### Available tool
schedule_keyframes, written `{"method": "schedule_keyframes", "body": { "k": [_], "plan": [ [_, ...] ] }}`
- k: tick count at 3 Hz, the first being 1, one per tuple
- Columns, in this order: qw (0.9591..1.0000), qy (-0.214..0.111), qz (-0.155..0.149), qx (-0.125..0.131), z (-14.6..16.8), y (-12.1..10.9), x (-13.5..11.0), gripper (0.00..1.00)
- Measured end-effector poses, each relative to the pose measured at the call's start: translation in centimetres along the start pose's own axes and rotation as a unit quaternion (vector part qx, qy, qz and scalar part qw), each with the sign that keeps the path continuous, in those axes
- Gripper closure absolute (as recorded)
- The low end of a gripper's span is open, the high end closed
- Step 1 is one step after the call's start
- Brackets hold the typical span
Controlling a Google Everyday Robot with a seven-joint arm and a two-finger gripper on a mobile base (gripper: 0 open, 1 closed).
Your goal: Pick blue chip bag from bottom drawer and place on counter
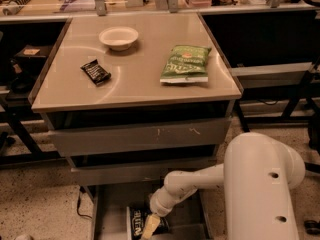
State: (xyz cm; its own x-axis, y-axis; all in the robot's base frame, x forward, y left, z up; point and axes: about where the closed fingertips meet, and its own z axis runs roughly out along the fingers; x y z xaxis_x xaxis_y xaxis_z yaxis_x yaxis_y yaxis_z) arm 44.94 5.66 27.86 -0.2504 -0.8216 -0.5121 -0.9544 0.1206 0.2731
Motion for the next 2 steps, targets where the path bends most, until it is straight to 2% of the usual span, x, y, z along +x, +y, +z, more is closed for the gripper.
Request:
{"method": "schedule_keyframes", "body": {
  "k": [2],
  "plan": [
    [0.9995,-0.022,-0.019,-0.012,4.5,-1.5,0.9,0.00]
  ]
}}
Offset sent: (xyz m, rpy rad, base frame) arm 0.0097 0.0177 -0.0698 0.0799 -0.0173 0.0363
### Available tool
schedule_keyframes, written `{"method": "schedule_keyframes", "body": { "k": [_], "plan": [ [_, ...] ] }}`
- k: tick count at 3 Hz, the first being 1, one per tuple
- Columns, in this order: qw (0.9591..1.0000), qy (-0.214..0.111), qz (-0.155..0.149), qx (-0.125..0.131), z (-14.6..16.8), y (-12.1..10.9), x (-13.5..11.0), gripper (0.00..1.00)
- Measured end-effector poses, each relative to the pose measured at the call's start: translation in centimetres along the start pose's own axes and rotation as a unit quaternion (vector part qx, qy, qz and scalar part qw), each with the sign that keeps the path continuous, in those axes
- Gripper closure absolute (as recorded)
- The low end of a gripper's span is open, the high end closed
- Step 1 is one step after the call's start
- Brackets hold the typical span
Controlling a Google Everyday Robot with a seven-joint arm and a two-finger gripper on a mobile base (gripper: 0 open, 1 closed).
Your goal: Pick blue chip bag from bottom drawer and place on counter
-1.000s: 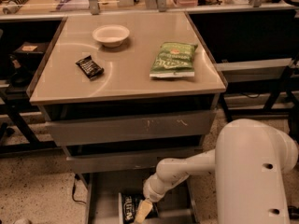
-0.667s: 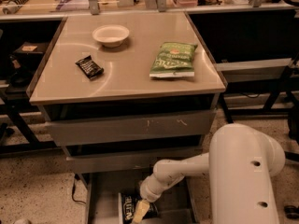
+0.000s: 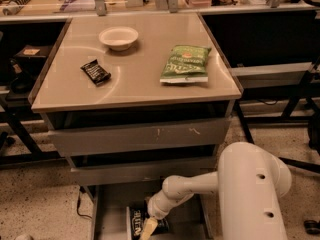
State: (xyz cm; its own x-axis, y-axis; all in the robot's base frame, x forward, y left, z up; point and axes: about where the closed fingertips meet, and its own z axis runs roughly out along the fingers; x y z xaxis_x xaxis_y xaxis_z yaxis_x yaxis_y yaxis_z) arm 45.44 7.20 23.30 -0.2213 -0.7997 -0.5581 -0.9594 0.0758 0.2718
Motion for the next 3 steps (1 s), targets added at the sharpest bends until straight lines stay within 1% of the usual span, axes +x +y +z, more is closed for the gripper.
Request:
{"method": "schedule_keyframes", "body": {
  "k": [3],
  "plan": [
    [0.9996,-0.006,-0.029,0.000,3.5,-3.1,3.6,0.00]
  ]
}}
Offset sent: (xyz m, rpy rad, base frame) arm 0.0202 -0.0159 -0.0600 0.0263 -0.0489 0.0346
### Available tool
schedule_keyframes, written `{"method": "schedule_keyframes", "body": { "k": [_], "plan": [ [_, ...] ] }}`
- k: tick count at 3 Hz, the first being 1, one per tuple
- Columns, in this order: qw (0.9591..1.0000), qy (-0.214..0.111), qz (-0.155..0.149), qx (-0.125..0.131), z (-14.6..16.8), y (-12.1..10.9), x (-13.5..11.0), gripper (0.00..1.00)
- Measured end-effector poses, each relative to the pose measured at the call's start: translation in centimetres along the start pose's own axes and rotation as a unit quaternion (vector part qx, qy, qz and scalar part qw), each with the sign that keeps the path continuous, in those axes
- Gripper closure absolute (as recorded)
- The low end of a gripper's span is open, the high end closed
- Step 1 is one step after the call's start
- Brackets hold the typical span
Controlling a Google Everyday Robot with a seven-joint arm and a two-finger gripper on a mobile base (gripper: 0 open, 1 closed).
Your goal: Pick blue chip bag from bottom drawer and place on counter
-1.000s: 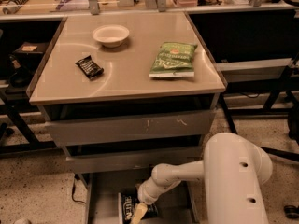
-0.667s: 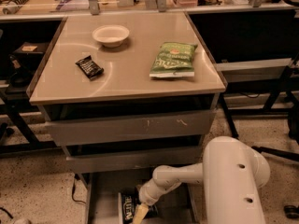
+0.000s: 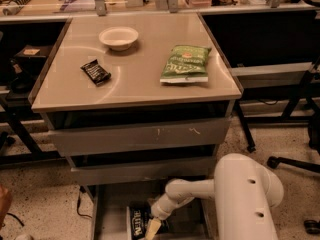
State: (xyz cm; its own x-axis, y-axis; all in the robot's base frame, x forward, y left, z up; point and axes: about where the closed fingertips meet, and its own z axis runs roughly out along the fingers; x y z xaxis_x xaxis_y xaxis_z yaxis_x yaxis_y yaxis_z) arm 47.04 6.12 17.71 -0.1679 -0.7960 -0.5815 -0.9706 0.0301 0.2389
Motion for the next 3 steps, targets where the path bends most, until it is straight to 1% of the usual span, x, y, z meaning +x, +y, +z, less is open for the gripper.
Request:
{"method": "schedule_keyframes", "body": {
  "k": [1,2,3],
  "plan": [
    [0.9999,0.000,-0.013,-0.002,0.8,-1.5,1.0,0.00],
    [0.9999,-0.001,-0.009,-0.008,2.1,-2.4,2.5,0.00],
    [0.9999,0.000,-0.004,-0.014,3.4,-2.4,3.6,0.00]
  ]
}}
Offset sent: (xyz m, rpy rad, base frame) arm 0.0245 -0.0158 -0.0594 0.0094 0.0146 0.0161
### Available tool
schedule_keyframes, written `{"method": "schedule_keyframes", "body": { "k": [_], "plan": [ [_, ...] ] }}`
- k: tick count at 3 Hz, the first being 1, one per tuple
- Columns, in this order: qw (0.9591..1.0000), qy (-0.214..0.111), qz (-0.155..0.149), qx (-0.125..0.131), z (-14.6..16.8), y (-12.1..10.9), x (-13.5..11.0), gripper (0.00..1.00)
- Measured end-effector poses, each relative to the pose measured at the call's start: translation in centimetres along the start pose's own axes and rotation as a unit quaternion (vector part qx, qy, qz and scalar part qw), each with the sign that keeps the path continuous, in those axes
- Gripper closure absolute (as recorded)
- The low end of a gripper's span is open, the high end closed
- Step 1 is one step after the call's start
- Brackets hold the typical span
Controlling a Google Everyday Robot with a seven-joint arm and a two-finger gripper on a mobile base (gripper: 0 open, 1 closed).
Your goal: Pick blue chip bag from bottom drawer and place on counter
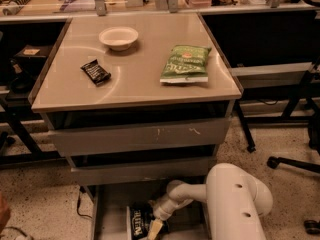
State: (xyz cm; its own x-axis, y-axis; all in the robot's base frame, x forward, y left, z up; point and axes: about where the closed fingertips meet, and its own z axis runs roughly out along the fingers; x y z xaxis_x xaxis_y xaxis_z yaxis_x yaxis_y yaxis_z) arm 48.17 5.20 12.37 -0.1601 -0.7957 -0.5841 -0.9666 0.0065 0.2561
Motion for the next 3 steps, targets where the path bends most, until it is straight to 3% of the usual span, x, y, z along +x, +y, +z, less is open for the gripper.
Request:
{"method": "schedule_keyframes", "body": {
  "k": [1,3],
  "plan": [
    [1.0000,0.000,0.001,0.000,0.11,-0.02,0.09,0.17],
    [1.0000,0.000,0.001,0.000,0.11,-0.01,0.09,0.64]
  ]
}}
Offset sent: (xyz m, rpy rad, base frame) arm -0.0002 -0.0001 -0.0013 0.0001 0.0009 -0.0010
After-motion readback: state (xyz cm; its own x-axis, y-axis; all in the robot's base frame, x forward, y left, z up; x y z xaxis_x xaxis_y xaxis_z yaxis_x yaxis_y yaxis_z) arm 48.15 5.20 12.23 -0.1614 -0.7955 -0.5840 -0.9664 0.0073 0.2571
